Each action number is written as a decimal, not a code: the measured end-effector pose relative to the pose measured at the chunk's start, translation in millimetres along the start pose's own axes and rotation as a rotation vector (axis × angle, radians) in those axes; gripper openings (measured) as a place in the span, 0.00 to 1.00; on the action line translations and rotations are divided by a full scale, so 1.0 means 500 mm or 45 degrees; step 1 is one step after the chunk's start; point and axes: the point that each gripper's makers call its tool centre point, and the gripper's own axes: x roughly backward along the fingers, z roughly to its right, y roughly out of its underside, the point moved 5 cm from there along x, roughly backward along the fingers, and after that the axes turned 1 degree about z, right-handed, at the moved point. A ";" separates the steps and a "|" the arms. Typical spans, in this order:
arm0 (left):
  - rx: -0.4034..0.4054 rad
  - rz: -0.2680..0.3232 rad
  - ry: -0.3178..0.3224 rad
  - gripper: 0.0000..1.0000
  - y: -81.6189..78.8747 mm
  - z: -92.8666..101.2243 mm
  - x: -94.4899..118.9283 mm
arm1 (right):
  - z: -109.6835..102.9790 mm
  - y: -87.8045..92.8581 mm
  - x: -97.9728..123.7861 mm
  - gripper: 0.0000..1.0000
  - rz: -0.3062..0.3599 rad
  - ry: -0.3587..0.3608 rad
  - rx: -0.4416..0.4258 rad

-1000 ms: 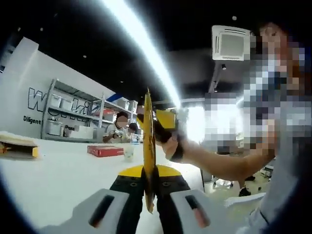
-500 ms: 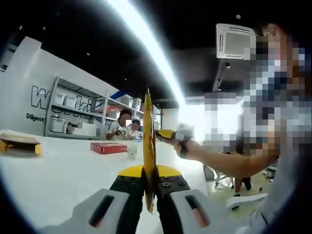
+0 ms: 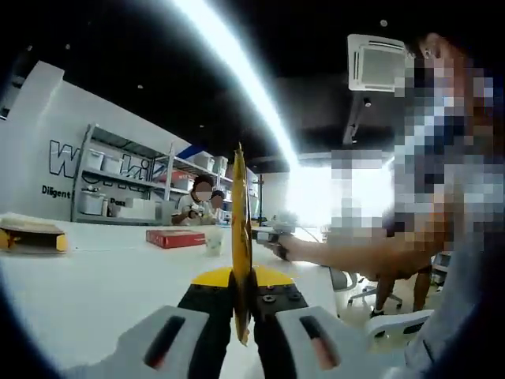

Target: Tear open the coffee pouch, take out the coffee, and pour the coffee from the pouch into the cup

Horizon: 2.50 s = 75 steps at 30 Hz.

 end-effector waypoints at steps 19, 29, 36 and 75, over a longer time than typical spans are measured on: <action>0.012 0.007 0.016 0.11 0.000 0.004 -0.001 | 0.011 0.061 -0.152 0.63 -0.203 -0.023 0.188; 0.008 0.008 0.030 0.11 -0.002 0.010 -0.003 | 0.013 0.073 -0.158 0.52 -0.259 -0.037 0.176; 0.005 0.020 0.039 0.11 -0.005 0.012 -0.003 | 0.026 0.069 -0.156 0.43 -0.251 -0.016 0.121; -0.006 0.019 0.033 0.10 -0.005 0.013 0.000 | -0.387 0.069 -0.044 0.38 -0.277 -0.794 0.044</action>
